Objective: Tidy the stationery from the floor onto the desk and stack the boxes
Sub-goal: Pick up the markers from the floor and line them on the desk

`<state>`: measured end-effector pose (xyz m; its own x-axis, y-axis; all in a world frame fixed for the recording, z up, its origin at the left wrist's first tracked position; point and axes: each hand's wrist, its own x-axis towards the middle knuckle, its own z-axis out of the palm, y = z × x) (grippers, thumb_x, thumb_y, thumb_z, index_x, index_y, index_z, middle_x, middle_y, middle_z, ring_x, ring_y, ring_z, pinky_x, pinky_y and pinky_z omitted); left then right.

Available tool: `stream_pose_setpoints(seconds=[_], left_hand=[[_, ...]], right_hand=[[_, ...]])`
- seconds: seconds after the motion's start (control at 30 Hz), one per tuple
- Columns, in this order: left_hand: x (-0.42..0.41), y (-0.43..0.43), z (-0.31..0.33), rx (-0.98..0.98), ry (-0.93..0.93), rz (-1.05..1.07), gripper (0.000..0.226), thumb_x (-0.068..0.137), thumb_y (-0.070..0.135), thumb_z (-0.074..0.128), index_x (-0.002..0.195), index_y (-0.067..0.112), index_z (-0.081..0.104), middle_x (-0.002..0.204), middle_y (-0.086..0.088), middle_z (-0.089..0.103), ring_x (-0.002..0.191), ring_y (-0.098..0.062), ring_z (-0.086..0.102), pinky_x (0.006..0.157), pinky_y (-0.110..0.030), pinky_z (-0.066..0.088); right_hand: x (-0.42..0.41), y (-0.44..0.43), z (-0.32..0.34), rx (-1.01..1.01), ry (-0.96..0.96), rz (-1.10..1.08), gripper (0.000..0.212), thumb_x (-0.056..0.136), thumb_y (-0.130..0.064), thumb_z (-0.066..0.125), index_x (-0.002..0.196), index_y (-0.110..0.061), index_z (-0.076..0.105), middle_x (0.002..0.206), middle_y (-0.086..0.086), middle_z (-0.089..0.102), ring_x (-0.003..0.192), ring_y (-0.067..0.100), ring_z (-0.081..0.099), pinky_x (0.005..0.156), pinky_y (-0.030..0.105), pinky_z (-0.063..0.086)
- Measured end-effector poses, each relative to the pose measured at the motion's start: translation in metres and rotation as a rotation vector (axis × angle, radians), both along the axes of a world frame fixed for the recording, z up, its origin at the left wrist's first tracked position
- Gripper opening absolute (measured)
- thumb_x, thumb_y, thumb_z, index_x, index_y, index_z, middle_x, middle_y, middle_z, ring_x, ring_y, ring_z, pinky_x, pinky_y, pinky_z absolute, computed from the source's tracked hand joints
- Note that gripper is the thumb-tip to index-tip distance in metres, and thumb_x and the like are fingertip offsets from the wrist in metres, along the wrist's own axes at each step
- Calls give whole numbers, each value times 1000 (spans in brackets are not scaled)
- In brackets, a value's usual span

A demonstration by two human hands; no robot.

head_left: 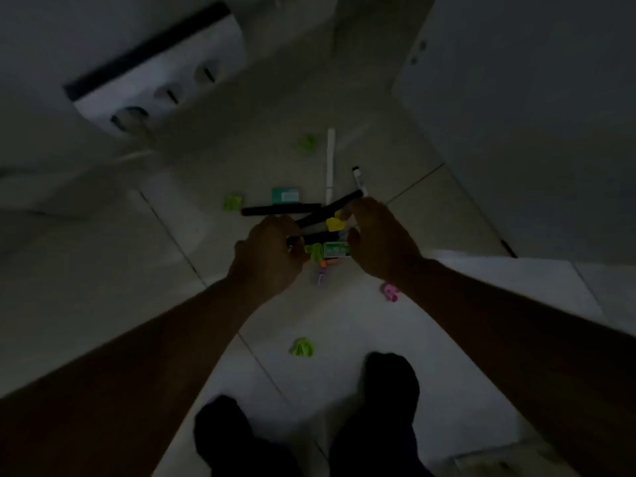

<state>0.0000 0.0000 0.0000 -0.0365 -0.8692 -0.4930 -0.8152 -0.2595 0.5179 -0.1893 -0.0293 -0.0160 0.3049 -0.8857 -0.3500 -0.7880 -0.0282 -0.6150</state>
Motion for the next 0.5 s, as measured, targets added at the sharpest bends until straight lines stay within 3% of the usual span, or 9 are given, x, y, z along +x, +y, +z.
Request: stream_pose_setpoints(seconds=[0.1, 0.27, 0.37, 0.5], left_hand=[[1, 3, -33, -66, 20, 10, 51, 79, 40, 43, 100, 1, 68, 103, -21, 66, 98, -40, 63, 83, -55, 51], [-8, -13, -45, -35, -54, 60, 32, 92, 15, 53, 123, 10, 57, 132, -11, 54, 127, -31, 45, 104, -43, 37], [-10, -21, -51, -41, -71, 22, 36, 92, 14, 55, 128, 12, 53, 133, -10, 52, 127, -31, 44, 104, -42, 36], [-10, -26, -57, -70, -89, -11, 38, 90, 18, 58, 128, 11, 53, 131, -12, 53, 123, -32, 47, 102, -43, 38]], right_hand=[[5, -12, -30, -80, 80, 114, 40, 74, 15, 50, 111, 1, 59, 114, 22, 57, 106, 40, 49, 79, 48, 47], [10, -26, -63, -212, 231, 320, 56, 73, 8, 61, 127, -5, 57, 120, 22, 59, 110, 44, 51, 75, 49, 48], [10, -33, -73, -253, 312, 348, 46, 78, 2, 62, 123, -8, 61, 111, 20, 62, 105, 42, 52, 71, 45, 45], [-4, -35, -75, -275, 324, 330, 33, 72, -1, 70, 104, -7, 67, 96, 18, 62, 91, 41, 57, 62, 42, 47]])
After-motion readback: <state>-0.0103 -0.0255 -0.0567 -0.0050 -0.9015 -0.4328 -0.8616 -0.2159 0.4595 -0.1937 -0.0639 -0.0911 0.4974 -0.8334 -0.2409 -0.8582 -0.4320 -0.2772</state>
